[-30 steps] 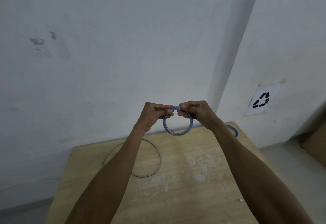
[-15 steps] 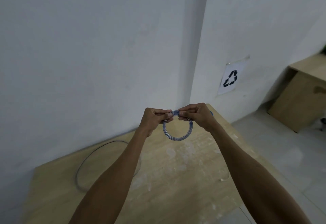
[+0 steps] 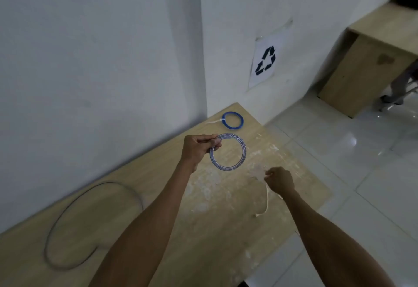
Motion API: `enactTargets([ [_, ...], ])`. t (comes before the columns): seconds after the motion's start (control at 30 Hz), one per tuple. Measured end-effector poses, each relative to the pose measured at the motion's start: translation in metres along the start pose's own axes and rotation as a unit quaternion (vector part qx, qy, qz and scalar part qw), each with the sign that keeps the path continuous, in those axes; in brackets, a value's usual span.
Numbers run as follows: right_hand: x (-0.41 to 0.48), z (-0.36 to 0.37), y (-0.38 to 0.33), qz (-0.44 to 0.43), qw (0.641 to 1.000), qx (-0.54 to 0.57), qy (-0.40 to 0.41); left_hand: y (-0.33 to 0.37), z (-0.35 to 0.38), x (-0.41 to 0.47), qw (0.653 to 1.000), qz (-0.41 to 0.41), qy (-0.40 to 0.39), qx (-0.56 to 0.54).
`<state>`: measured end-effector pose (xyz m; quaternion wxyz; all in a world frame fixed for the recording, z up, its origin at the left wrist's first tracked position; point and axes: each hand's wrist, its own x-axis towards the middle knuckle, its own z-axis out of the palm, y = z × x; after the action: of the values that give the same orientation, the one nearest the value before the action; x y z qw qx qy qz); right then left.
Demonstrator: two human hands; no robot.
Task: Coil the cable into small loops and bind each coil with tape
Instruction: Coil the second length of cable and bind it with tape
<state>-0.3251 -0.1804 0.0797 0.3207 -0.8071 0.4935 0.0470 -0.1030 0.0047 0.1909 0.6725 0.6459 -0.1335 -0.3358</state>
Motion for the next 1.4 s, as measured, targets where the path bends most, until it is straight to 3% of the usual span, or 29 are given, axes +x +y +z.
enactTargets([
  [0.13, -0.007, 0.032, 0.041, 0.063, 0.996, -0.026, -0.064, -0.022, 0.022, 0.015, 1.0, -0.018, -0.016, 0.018],
  [0.37, -0.036, 0.057, 0.054, -0.152, 0.962, -0.185, -0.13, -0.032, 0.028, 0.026, 0.999, -0.03, -0.024, 0.038],
  [0.53, -0.035, 0.063, 0.057, -0.165, 0.969, -0.153, -0.103, -0.03, 0.018, 0.02, 0.999, -0.029, -0.018, 0.038],
  [0.63, -0.026, 0.06, 0.041, -0.167, 0.984, -0.05, -0.04, -0.026, 0.008, 0.012, 0.998, -0.032, -0.027, 0.04],
  [0.73, -0.022, 0.038, -0.009, -0.176, 0.98, 0.078, 0.039, -0.015, -0.007, 0.001, 0.997, -0.037, -0.055, 0.043],
  [0.83, -0.024, 0.001, -0.08, -0.194, 0.964, 0.177, 0.046, 0.005, -0.023, -0.015, 0.995, -0.035, -0.082, 0.054],
  [1.03, -0.047, -0.038, -0.186, -0.334, 0.922, 0.179, 0.083, 0.054, -0.068, -0.059, 0.994, 0.016, -0.093, 0.063],
  [1.17, -0.082, -0.04, -0.233, -0.399, 0.905, 0.135, 0.061, 0.08, -0.101, -0.09, 0.994, 0.053, -0.062, 0.068],
  [1.3, -0.122, -0.036, -0.269, -0.379, 0.894, 0.221, -0.094, 0.091, -0.129, -0.117, 0.993, 0.064, -0.033, 0.095],
  [1.4, -0.138, -0.03, -0.287, -0.382, 0.887, 0.228, -0.126, 0.093, -0.145, -0.132, 0.994, 0.065, -0.026, 0.081],
])
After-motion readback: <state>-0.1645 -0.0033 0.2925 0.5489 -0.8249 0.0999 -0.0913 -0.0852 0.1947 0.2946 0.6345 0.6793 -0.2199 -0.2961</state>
